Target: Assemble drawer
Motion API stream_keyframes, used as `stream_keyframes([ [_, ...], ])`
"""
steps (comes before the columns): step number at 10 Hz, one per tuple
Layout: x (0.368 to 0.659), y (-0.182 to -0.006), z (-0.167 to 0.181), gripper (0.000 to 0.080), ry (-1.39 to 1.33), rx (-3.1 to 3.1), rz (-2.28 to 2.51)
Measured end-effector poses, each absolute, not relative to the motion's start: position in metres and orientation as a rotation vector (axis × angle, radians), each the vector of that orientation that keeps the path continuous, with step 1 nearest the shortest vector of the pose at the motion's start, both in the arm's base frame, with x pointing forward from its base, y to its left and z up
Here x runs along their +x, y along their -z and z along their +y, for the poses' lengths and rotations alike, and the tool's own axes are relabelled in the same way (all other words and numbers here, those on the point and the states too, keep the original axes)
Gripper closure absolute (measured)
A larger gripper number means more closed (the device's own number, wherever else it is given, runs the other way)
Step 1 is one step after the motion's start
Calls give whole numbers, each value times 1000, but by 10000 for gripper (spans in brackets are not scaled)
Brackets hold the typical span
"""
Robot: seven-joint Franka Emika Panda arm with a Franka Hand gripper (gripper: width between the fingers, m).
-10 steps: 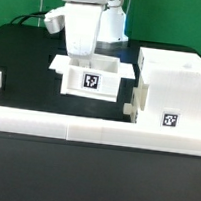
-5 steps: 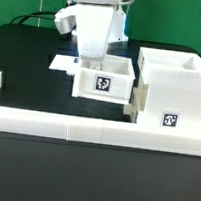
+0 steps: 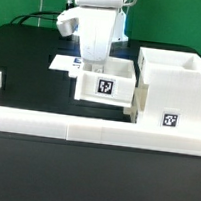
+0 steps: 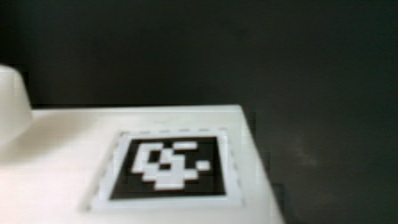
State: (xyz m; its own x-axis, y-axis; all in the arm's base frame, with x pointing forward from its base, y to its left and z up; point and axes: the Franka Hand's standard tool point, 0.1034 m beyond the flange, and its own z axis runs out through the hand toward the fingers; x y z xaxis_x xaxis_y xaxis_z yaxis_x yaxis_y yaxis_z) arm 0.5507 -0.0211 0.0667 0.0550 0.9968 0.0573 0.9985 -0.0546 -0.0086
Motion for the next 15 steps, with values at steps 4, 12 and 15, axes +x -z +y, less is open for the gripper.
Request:
stream_keyframes([
  [4,555,-64,-10,758,49,-2220,-2140],
  [12,546,-59,-4,758,35,-2205,-2142],
  [15,545,-58,-3,757,43,-2218,-2132],
])
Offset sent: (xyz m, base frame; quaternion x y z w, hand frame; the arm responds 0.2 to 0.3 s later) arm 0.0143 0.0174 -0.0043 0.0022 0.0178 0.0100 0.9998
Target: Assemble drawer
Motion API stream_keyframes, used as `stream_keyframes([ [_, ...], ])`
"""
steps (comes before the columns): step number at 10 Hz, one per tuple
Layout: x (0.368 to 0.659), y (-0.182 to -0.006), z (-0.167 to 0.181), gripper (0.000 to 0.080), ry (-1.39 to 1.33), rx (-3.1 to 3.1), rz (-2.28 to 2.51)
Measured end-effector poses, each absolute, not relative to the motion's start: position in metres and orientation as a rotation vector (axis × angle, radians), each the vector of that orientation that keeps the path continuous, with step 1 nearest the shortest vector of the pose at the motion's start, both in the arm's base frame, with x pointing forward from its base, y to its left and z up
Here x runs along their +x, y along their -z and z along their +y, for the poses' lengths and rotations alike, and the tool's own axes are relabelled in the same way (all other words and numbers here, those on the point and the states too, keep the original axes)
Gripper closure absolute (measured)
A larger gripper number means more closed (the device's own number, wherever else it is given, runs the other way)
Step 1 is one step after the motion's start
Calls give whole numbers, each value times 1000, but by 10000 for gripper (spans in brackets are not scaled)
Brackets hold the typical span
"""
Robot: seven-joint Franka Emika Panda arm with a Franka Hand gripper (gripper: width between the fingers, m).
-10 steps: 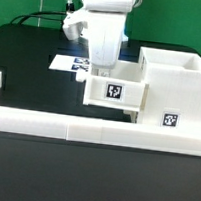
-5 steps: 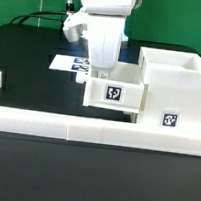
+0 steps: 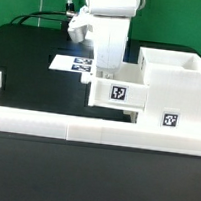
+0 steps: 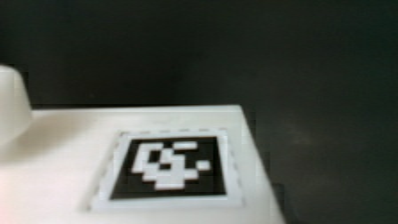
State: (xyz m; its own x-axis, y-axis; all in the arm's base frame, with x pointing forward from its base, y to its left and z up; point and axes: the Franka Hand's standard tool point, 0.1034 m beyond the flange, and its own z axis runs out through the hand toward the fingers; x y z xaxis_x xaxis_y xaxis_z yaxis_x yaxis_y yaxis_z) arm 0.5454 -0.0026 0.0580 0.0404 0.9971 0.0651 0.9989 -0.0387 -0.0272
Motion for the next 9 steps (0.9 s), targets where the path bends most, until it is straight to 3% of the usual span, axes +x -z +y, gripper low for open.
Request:
stream_keyframes([
  [9,542,-54,-1,757,72,-2219,-2149],
])
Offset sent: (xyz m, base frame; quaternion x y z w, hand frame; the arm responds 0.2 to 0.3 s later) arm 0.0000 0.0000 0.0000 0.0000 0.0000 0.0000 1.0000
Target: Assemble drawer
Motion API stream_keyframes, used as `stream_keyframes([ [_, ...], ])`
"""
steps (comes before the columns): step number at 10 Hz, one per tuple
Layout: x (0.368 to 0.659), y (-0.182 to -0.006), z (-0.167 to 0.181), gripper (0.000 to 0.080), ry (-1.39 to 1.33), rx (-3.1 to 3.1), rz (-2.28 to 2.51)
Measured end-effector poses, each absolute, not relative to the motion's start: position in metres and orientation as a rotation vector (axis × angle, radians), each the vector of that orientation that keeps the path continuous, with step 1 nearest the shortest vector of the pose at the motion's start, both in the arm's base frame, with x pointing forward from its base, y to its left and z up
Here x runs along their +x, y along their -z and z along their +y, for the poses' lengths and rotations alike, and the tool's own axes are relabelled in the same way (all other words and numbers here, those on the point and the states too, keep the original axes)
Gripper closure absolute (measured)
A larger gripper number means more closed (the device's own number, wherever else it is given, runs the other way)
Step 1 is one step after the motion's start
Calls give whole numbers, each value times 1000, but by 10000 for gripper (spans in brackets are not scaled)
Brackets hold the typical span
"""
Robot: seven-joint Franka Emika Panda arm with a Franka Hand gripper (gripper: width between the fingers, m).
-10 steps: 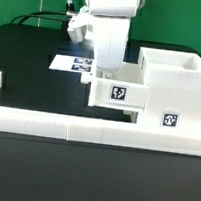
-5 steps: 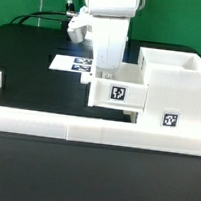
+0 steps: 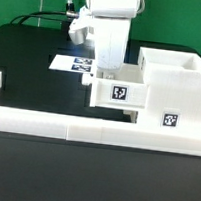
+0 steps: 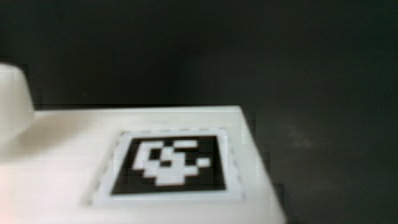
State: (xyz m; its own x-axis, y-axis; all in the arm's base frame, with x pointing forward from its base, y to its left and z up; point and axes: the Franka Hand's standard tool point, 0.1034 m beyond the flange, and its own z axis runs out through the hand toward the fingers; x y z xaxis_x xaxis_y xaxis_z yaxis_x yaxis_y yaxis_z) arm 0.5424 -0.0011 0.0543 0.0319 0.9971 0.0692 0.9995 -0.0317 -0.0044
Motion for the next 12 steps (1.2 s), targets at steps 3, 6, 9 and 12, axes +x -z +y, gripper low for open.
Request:
stream_keyframes([
  [3,543,-54,0,757,74,-2221,-2149],
  [6,545,-56,5,757,76,-2231,-2143],
  [9,546,-55,6,757,82,-2202,-2179],
  [12,546,-55,5,757,88,-2209,-2175],
])
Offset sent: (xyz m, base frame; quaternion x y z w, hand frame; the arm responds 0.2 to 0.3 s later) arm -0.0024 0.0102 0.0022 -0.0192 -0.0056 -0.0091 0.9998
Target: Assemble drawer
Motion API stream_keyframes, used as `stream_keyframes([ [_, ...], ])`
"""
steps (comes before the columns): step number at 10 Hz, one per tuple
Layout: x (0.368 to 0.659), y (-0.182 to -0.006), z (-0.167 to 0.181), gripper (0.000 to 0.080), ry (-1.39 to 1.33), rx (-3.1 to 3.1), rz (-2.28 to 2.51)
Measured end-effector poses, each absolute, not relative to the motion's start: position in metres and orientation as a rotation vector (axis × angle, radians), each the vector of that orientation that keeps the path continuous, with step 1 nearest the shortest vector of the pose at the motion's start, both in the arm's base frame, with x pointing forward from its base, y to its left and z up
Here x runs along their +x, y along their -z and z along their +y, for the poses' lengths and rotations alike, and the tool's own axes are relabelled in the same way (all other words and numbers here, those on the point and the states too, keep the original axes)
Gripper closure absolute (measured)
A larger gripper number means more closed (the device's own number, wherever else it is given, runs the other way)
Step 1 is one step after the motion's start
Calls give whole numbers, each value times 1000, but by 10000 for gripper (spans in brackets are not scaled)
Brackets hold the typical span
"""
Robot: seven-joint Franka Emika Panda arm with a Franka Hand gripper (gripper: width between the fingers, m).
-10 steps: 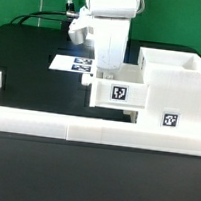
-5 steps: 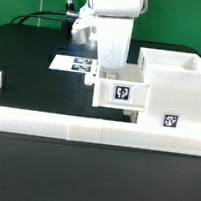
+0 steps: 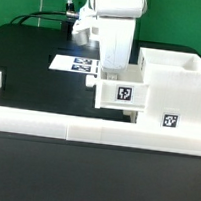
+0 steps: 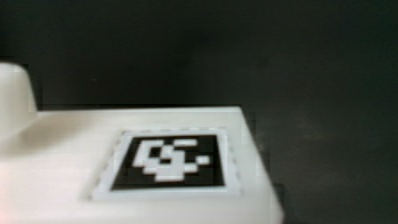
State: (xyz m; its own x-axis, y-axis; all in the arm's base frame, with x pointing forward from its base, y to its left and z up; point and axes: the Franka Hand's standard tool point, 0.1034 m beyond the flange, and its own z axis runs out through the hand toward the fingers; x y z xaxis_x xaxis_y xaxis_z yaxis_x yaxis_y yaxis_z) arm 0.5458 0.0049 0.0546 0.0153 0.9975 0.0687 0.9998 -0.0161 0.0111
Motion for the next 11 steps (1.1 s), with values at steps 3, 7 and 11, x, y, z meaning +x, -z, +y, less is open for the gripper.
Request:
stream_keyframes([
  [3,546,-55,5,657,88,-2211,-2173],
  [7,552,-63,6,215,63,-2228,-2141],
  [11,551,-92,-8,151,8,-2228,-2137],
])
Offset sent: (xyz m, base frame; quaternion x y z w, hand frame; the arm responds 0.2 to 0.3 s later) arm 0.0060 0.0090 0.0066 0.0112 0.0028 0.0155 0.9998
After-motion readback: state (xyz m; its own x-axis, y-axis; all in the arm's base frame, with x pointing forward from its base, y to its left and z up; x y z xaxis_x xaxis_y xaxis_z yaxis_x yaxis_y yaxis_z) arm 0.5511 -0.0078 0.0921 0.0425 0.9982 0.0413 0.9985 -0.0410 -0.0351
